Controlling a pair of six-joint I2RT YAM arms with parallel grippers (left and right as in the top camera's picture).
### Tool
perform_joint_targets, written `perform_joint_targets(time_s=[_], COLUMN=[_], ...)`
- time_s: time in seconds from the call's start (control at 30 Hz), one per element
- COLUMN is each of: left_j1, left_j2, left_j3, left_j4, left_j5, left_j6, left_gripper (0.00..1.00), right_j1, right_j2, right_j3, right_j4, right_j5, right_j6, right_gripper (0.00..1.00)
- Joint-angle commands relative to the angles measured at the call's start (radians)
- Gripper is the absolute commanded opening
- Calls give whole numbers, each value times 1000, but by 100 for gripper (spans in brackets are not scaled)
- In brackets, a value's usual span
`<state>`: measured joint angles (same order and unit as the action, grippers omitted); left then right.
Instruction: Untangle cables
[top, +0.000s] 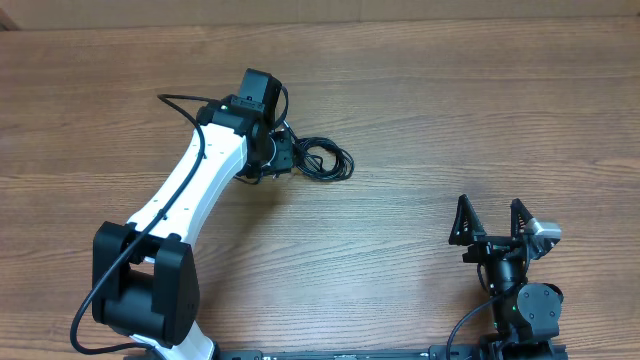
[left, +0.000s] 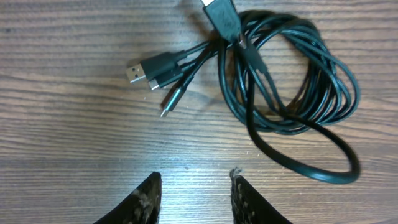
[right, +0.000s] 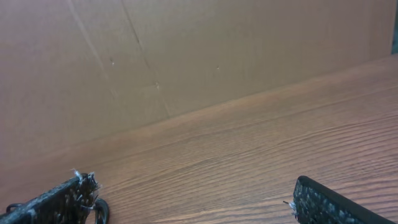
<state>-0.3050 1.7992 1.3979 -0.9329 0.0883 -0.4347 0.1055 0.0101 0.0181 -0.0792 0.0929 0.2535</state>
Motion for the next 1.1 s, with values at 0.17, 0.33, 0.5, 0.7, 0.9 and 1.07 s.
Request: perform_joint_targets(time_s=[0.17,0.33,0.5,0.7,0.9,1.07], left_j1=[3,3,3,3,3,3], left_j2=[-21,-21,-20,-20,-8,29], left_j3=[-29,-34,-43,-43,-44,-44], left_j4=[11,29,67,107,158,182], left_j5=[-18,-18,-18,-18,-18,-14], left_j6=[8,-10,-45,-45,-44,-45], left_gripper=[42,42,44,43,4,8], right_j1=[4,4,4,4,4,4], right_j2=[-7,-7,-7,-7,-7,-7], right_j3=[-10,-10,-10,-10,-10,-10], right_j4=[5,5,5,5,5,5], right_j5=[-2,-2,-2,-2,-2,-2], right_j6=[-8,-8,-8,-8,-8,-8], right_gripper=[100,100,100,100,100,100])
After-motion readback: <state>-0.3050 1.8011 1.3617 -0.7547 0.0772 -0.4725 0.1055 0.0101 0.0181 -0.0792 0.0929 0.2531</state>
